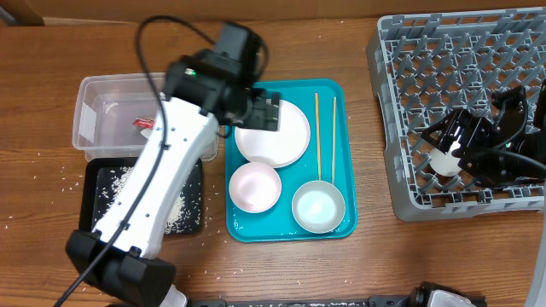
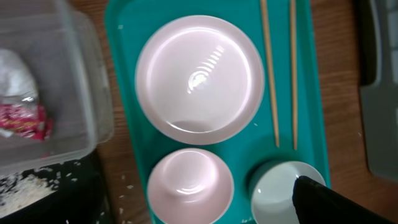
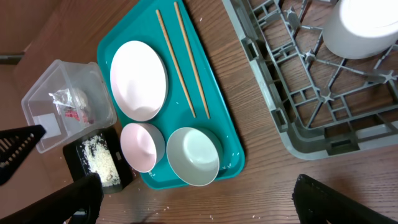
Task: Sort waste into correct bins and load items into the dishwasher
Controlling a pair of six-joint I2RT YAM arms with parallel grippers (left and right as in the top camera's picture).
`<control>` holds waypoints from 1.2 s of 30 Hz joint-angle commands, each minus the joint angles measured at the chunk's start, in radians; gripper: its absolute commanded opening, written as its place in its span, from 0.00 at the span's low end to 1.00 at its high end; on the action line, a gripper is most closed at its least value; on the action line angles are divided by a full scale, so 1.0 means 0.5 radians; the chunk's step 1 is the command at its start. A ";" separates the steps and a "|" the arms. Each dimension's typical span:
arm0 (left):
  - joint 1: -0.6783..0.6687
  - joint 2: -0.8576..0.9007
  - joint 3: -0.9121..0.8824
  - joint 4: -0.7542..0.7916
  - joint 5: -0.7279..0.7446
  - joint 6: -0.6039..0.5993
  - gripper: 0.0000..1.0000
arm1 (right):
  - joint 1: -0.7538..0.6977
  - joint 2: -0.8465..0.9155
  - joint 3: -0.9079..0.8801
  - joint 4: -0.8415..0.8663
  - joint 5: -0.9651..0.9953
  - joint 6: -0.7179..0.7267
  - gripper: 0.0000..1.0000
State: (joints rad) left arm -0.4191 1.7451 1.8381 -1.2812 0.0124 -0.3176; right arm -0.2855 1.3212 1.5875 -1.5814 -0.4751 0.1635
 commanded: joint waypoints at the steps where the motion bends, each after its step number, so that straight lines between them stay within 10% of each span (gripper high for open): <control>1: -0.176 0.053 0.018 0.034 -0.028 0.022 0.91 | 0.009 -0.007 0.033 0.008 -0.010 -0.008 1.00; 36: -0.362 -0.841 0.021 -0.404 -0.254 -0.159 1.00 | 0.009 -0.005 0.033 0.032 -0.009 -0.008 1.00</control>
State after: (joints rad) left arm -0.5972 1.3251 1.8400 -1.4830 -0.1066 -0.3901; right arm -0.2855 1.3212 1.5875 -1.5703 -0.4747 0.1635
